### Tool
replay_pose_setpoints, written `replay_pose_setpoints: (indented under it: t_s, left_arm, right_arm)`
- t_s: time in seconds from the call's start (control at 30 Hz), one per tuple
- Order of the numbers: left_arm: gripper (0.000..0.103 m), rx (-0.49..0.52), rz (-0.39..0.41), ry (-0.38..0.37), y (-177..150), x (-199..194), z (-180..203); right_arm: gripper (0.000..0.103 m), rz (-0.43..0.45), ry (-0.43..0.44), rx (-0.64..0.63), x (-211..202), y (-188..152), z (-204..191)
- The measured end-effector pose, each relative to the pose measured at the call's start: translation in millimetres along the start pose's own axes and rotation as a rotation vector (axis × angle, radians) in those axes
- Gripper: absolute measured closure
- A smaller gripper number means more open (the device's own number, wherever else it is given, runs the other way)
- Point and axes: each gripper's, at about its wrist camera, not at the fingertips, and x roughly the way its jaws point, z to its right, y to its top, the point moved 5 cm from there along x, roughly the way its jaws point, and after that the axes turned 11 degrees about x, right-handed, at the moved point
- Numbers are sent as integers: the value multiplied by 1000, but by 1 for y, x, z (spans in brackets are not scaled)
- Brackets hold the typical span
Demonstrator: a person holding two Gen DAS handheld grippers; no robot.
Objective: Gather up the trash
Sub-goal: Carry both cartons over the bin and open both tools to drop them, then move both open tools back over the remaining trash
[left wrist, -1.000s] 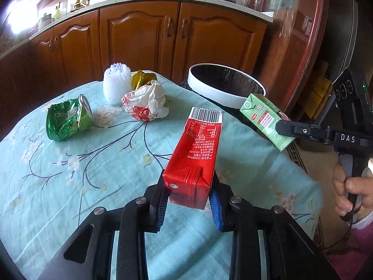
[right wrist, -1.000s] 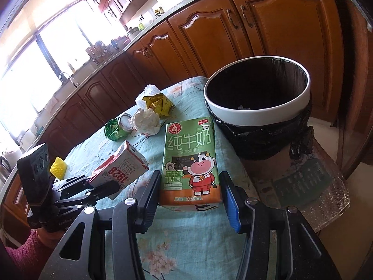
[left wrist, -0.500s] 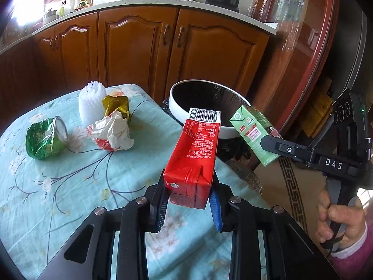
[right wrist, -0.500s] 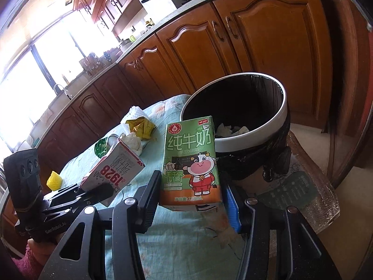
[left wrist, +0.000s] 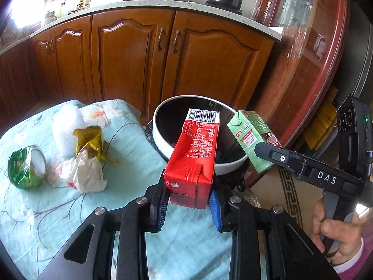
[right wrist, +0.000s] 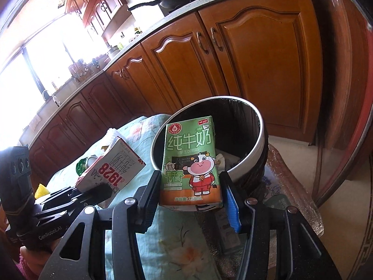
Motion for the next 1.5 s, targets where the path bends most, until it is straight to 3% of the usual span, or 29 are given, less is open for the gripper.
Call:
replay_pose_setpoints:
  t_s: [0.63, 1.17, 1.3, 1.37, 1.5]
  left_arm:
    - [74, 21, -59, 21, 52, 78, -7]
    - [73, 38, -108, 27, 66, 111, -5]
    - [64, 34, -109, 30, 67, 110, -4]
    - [50, 29, -97, 39, 65, 104, -4]
    - [48, 4, -62, 27, 57, 87, -5]
  right_arm:
    - [52, -28, -70, -36, 33, 41, 13]
    - [52, -80, -100, -30, 59, 53, 24]
    - [50, -93, -81, -2, 60, 56, 27]
    - [50, -77, -82, 3, 54, 56, 27]
    - [46, -39, -62, 15, 37, 54, 24]
